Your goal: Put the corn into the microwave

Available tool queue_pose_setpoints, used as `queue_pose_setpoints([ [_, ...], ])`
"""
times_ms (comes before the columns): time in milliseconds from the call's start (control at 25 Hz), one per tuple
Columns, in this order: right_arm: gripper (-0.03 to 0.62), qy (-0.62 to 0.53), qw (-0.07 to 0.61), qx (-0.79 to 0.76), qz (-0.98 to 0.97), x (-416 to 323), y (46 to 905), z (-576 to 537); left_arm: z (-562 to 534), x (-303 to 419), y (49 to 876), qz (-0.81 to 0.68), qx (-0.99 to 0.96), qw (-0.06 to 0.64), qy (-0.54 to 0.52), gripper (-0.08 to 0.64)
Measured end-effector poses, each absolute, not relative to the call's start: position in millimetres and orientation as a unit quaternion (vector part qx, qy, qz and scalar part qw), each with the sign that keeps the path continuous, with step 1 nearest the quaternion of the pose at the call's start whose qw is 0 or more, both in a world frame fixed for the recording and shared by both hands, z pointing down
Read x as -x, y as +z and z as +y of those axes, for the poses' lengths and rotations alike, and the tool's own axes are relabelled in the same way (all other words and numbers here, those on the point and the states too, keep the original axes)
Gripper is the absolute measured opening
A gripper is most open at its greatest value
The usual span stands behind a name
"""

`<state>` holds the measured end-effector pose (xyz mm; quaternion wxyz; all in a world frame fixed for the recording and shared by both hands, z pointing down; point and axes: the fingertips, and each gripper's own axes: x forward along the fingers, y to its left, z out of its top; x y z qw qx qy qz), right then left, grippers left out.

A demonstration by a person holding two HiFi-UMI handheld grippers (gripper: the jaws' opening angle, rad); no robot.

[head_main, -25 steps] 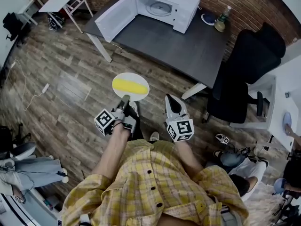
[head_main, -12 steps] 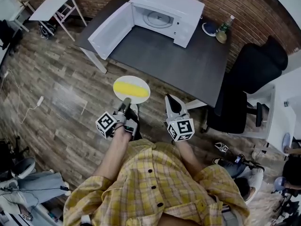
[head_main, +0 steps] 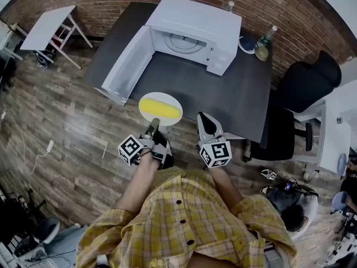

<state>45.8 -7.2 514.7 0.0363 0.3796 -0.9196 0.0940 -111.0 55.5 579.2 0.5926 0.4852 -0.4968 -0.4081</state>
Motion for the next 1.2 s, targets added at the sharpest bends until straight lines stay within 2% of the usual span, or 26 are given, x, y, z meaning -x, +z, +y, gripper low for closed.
queue_pose_setpoints([
  [640, -0.005, 0.103, 0.023, -0.459, -0.882, 5.6, 503.1, -94.2, -66.7, 160.1, 578.2, -0.452, -0.533, 0.629, -0.341, 0.015],
  [1200, -0.005, 0.081, 0.025, -0.486, -0.870, -0.8, 506.4, -122.7, -109.7, 157.3, 592.0, -0.438, -0.534, 0.644, -0.330, 0.014],
])
